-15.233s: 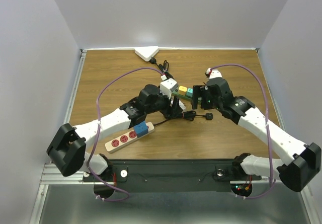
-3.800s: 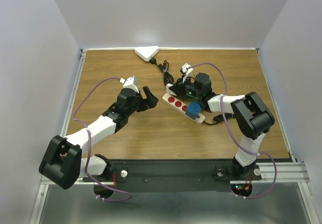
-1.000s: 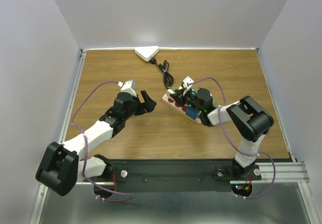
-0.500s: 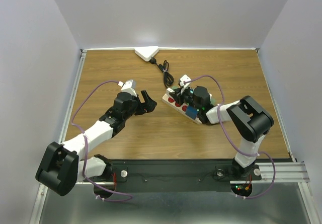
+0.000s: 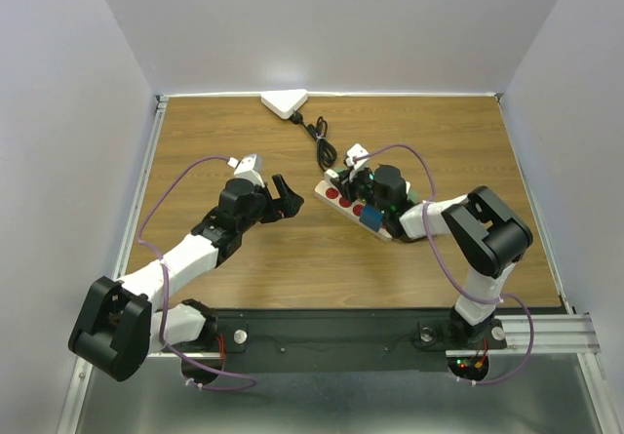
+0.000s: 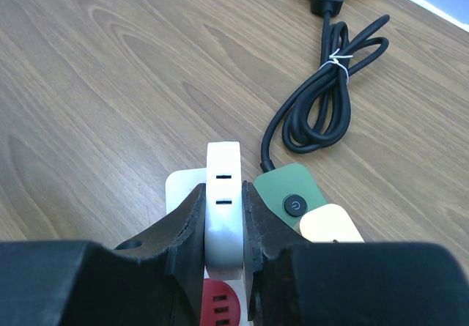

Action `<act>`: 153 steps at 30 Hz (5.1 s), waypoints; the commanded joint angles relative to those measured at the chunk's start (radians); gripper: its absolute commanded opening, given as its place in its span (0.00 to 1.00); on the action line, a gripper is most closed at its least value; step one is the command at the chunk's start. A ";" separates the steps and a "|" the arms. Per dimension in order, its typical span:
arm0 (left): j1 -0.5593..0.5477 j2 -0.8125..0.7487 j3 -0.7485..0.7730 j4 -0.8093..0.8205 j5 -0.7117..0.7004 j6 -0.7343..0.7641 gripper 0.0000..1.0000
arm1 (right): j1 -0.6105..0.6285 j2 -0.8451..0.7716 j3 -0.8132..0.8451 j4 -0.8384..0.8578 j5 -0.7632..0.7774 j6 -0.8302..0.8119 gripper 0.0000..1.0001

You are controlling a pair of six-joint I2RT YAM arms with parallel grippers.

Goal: Insert the plug

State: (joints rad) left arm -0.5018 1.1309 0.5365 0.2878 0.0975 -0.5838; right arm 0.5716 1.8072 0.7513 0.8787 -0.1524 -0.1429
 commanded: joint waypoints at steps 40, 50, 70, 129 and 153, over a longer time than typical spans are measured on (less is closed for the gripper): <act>-0.003 0.532 0.324 0.066 -0.019 0.010 0.91 | 0.119 -0.042 -0.079 -0.158 -0.027 -0.003 0.00; -0.033 0.659 0.425 0.044 -0.050 0.035 0.84 | 0.120 -0.019 -0.067 -0.167 -0.001 0.002 0.00; -0.047 0.681 0.419 -0.018 -0.084 0.058 0.61 | 0.080 0.032 -0.058 -0.233 0.142 0.031 0.00; -0.072 0.764 0.516 0.047 0.005 0.056 0.48 | 0.016 0.004 -0.006 -0.457 0.337 0.210 0.00; -0.072 0.780 0.539 0.040 0.021 0.052 0.47 | 0.013 -0.023 0.100 -0.555 0.203 0.169 0.48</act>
State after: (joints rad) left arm -0.5655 1.8919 1.0500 0.3328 0.1097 -0.5411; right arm 0.6018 1.7634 0.8387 0.4419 0.0544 0.0620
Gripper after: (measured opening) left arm 0.472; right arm 0.477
